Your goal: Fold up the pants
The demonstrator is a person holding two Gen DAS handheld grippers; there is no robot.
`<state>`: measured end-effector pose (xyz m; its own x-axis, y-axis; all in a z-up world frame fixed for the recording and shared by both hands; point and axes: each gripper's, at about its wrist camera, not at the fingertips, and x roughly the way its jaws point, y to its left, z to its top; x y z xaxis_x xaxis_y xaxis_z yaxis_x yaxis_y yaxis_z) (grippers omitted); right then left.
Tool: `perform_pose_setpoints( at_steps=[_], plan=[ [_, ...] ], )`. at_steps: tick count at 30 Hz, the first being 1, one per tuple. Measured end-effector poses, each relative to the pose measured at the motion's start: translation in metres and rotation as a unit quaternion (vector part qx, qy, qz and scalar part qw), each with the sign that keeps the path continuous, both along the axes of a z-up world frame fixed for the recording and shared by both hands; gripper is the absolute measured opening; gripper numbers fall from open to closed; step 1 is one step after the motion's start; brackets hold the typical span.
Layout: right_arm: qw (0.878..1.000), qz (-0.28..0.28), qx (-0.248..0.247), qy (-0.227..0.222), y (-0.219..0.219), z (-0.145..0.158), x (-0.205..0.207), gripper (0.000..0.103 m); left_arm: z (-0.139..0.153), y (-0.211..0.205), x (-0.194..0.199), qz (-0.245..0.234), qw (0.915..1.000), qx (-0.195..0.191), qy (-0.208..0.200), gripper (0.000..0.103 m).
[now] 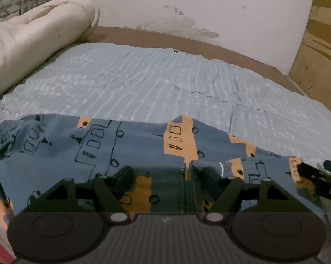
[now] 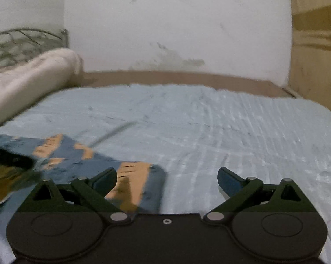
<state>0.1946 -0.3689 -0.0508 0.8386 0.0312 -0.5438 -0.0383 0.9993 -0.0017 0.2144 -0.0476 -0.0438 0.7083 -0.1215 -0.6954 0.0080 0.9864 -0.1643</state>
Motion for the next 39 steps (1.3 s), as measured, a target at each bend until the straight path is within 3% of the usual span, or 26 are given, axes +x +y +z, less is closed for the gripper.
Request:
perform_pose_setpoints(
  at_steps=[4, 9, 19, 24, 28, 32, 39],
  plan=[
    [0.998, -0.028, -0.007, 0.052, -0.009, -0.02, 0.031, 0.098, -0.003, 0.003, -0.006, -0.01, 0.9999, 0.008, -0.002, 0.076],
    [0.998, -0.029, -0.026, 0.045, -0.006, -0.023, 0.008, 0.098, -0.003, 0.001, -0.028, -0.026, 0.999, 0.032, -0.017, 0.077],
    [0.996, -0.036, -0.073, -0.036, 0.006, -0.034, -0.09, 0.101, -0.007, -0.004, -0.066, -0.031, 0.9954, 0.067, -0.061, 0.082],
    [0.994, -0.052, -0.074, -0.057, 0.009, -0.029, -0.097, 0.102, 0.003, 0.002, -0.077, -0.037, 0.9959, 0.054, -0.063, 0.09],
    [0.993, -0.042, -0.07, -0.088, 0.014, -0.019, -0.109, 0.102, -0.006, 0.0, -0.084, -0.04, 0.9945, 0.07, -0.066, 0.092],
    [0.994, -0.04, -0.081, -0.06, 0.022, -0.032, -0.106, 0.102, -0.005, -0.001, -0.085, -0.042, 0.994, 0.073, -0.07, 0.092],
    [0.993, -0.037, -0.07, -0.082, 0.028, -0.018, -0.108, 0.102, 0.021, 0.026, -0.092, -0.013, 0.9947, 0.059, -0.083, 0.1]
  ],
)
